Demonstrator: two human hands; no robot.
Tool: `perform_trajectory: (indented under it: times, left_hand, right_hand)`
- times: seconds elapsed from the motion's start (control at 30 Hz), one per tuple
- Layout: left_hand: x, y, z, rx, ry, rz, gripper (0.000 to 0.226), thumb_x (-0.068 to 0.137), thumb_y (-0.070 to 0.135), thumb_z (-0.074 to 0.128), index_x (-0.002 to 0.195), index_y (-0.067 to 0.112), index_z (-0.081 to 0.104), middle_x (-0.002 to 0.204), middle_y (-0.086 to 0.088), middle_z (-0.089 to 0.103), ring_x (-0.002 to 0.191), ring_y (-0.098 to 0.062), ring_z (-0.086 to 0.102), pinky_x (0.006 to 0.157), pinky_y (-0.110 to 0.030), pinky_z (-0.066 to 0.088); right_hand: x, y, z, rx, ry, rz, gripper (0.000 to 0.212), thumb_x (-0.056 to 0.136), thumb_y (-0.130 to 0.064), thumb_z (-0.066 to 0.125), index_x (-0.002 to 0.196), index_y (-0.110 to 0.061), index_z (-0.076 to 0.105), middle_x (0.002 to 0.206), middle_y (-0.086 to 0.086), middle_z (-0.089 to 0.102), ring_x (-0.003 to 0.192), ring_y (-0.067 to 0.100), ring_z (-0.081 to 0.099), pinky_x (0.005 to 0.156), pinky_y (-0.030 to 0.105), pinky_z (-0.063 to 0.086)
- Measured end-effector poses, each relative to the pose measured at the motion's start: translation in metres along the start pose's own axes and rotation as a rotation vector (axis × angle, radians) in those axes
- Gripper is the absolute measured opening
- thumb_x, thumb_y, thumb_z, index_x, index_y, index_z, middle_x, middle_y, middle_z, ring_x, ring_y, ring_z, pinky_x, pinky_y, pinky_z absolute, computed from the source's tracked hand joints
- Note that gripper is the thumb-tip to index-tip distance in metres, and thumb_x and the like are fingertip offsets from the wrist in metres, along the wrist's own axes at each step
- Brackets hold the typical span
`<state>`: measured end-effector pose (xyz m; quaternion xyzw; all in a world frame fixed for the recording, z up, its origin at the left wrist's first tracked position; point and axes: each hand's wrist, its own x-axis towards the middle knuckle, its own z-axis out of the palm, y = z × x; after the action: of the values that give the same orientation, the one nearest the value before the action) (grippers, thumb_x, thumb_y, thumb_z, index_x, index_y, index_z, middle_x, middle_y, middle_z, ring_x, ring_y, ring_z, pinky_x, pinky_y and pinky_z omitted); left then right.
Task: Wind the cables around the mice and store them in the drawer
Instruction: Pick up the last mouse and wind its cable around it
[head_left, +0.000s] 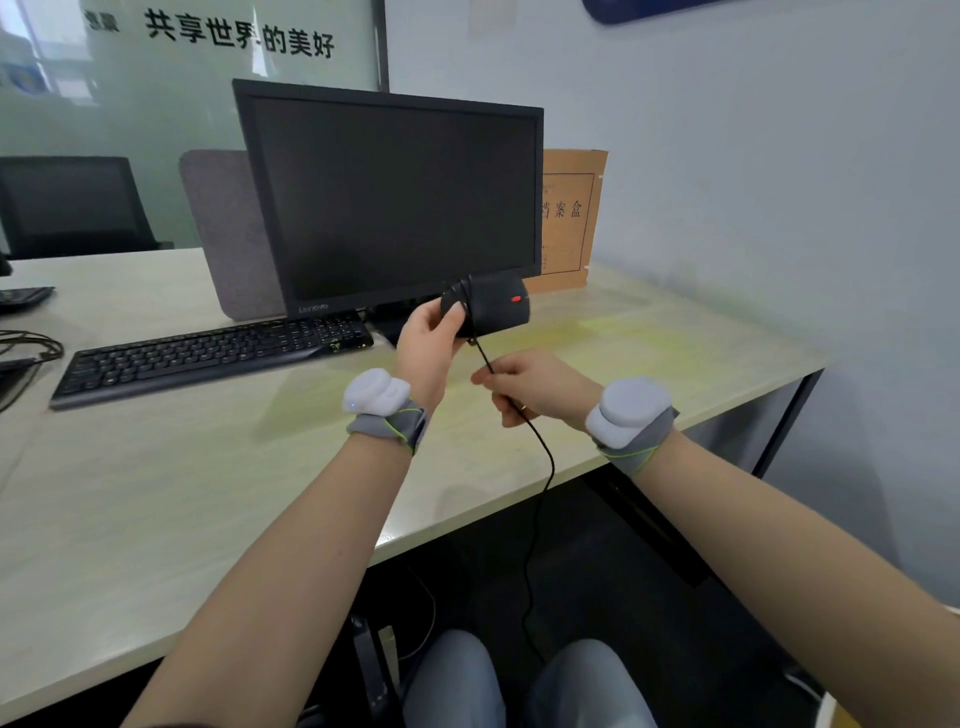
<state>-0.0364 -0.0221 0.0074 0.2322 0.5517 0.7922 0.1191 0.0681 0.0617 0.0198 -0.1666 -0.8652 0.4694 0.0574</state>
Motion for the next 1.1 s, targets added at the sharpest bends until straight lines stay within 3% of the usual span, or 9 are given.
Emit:
perform_trajectory:
  times: [0.1,0.27,0.43,0.6,0.7,0.8,0.93,1.0,1.1]
  left_hand:
    - [0.005,-0.004,-0.011,0.346,0.009,0.034,0.031,0.092,0.016,0.052,0.120,0.003,0.055,0.114,-0.013,0.062,0.106,-0.027,0.059,0.099,-0.044,0.048]
    - [-0.001,-0.003,-0.025,0.571,-0.270,0.049,0.022,0.090,0.017,0.055,0.111,0.014,0.059,0.110,-0.008,0.063,0.106,-0.025,0.060,0.098,-0.044,0.048]
    - [-0.015,0.011,-0.025,0.363,-0.631,-0.052,0.023,0.094,0.002,0.044,0.101,0.019,0.058,0.093,0.000,0.060,0.075,-0.001,0.061,0.070,-0.016,0.050]
    - [-0.022,0.024,-0.022,-0.022,-0.714,-0.165,0.028,0.088,0.004,0.045,0.115,0.005,0.053,0.105,-0.013,0.055,0.089,-0.019,0.055,0.078,-0.028,0.047]
    - [-0.023,0.026,-0.014,-0.297,-0.654,-0.204,0.042,0.092,0.011,0.036,0.131,-0.002,0.041,0.126,-0.016,0.051,0.107,-0.023,0.050,0.096,-0.036,0.043]
    - [-0.017,0.030,-0.005,-0.420,-0.407,-0.138,0.025,0.098,0.012,0.032,0.111,0.006,0.054,0.104,-0.007,0.063,0.094,-0.014,0.060,0.087,-0.026,0.051]
    - [-0.014,0.016,0.000,0.065,-0.102,0.046,0.023,0.097,0.012,0.044,0.115,0.000,0.053,0.100,-0.008,0.060,0.086,-0.009,0.061,0.077,-0.019,0.052]
    - [-0.014,0.005,-0.001,0.177,-0.060,0.055,0.030,0.096,0.015,0.047,0.121,-0.001,0.052,0.108,-0.011,0.059,0.098,-0.018,0.059,0.090,-0.032,0.052]
    - [-0.011,0.000,-0.002,0.298,-0.013,0.084,0.030,0.093,0.020,0.051,0.119,0.005,0.054,0.110,-0.011,0.061,0.106,-0.028,0.060,0.098,-0.047,0.047]
  right_hand:
    - [-0.007,-0.008,-0.010,-0.108,0.047,-0.014,0.022,0.092,-0.020,0.053,0.101,-0.005,0.067,0.061,-0.001,0.049,0.047,0.012,0.051,0.059,0.023,0.052]
    - [-0.015,-0.026,-0.039,-0.216,0.196,-0.205,0.014,0.092,-0.022,0.053,0.090,-0.023,0.067,0.070,-0.004,0.058,0.057,0.006,0.054,0.058,0.018,0.051]
    - [-0.014,-0.031,-0.058,-0.175,0.116,-0.356,0.007,0.087,-0.023,0.062,0.089,-0.028,0.066,0.069,-0.012,0.064,0.056,-0.006,0.054,0.050,0.012,0.045]
    - [-0.008,-0.015,-0.062,0.222,0.057,-0.369,0.015,0.087,-0.014,0.062,0.077,-0.024,0.065,0.068,-0.011,0.061,0.054,0.000,0.052,0.050,0.011,0.043]
    - [-0.006,0.000,-0.052,0.320,0.117,-0.354,0.027,0.090,0.000,0.052,0.084,-0.025,0.061,0.078,-0.006,0.061,0.056,-0.003,0.058,0.056,0.013,0.048]
    - [-0.005,0.010,-0.025,0.290,0.156,-0.223,0.019,0.095,-0.015,0.048,0.086,-0.022,0.063,0.066,-0.003,0.053,0.039,0.003,0.041,0.052,0.020,0.044]
    - [-0.006,0.003,0.002,-0.139,0.221,-0.151,0.020,0.092,-0.026,0.046,0.081,-0.019,0.061,0.056,-0.004,0.054,0.048,0.010,0.049,0.054,0.026,0.048]
    - [-0.007,-0.005,0.004,-0.259,0.181,-0.121,0.020,0.090,-0.024,0.048,0.078,-0.012,0.060,0.057,-0.003,0.055,0.048,0.013,0.051,0.054,0.025,0.048]
    - [-0.011,-0.010,-0.001,-0.228,0.114,-0.029,0.015,0.090,-0.019,0.050,0.095,-0.010,0.061,0.063,-0.001,0.057,0.048,0.010,0.054,0.049,0.017,0.047]
